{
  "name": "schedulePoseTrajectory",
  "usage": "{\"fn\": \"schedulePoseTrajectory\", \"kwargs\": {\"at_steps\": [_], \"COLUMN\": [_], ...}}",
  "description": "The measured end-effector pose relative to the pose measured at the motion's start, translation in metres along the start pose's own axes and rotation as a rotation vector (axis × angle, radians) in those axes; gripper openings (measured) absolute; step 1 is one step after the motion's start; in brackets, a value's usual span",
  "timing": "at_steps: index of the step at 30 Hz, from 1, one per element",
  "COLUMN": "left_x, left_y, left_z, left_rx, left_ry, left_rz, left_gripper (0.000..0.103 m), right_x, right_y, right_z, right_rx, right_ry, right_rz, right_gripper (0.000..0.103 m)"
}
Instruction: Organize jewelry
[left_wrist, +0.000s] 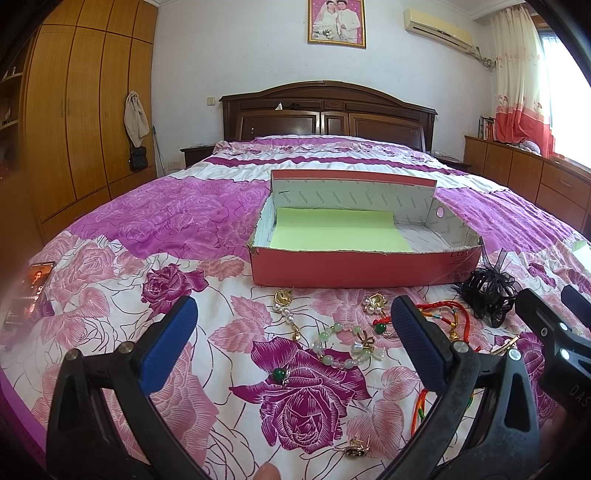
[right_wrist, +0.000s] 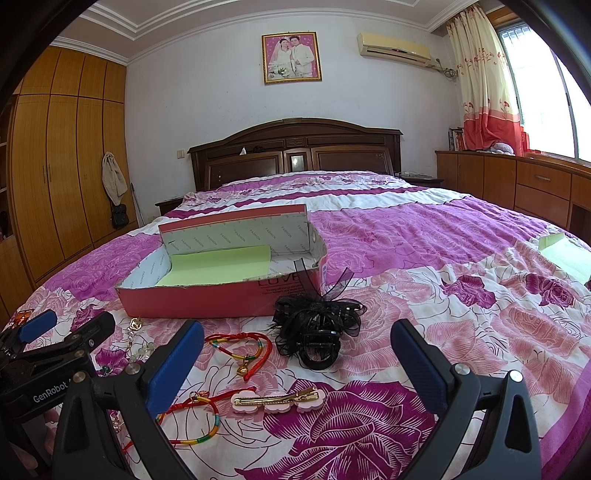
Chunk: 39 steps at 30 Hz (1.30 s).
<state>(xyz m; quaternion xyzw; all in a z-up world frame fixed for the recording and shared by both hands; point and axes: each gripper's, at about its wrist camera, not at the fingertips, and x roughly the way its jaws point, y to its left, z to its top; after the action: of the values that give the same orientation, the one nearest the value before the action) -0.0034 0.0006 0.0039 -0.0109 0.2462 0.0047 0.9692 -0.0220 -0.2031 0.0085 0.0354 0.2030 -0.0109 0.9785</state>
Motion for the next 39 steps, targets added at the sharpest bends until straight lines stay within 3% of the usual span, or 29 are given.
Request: {"fn": "schedulePoseTrajectory", "kwargs": {"at_steps": [21, 26, 39], "left_x": [-0.002, -0.006, 0.008], "left_y": [0.000, 0.006, 0.012], "left_z": [0.000, 0.015, 0.035], "left_rx": [-0.003, -0.023, 0.026], "left_ry": [-0.003, -0.003, 0.113], "left_rz": [0.003, -0.005, -0.058], "left_gripper": [0.098, 0.098, 0.098], "right_x": [0.001, 0.001, 0.006], "right_y": [-0.001, -0.001, -0.015], "right_z": [0.000, 0.001, 0.004], "right_rx": [0.001, 0.004, 0.085], "right_ry": [0.000, 0.003, 0.037], "right_rz": [-0.001, 0.000, 0.022], "right_gripper": [0.103, 0.103, 0.103]}}
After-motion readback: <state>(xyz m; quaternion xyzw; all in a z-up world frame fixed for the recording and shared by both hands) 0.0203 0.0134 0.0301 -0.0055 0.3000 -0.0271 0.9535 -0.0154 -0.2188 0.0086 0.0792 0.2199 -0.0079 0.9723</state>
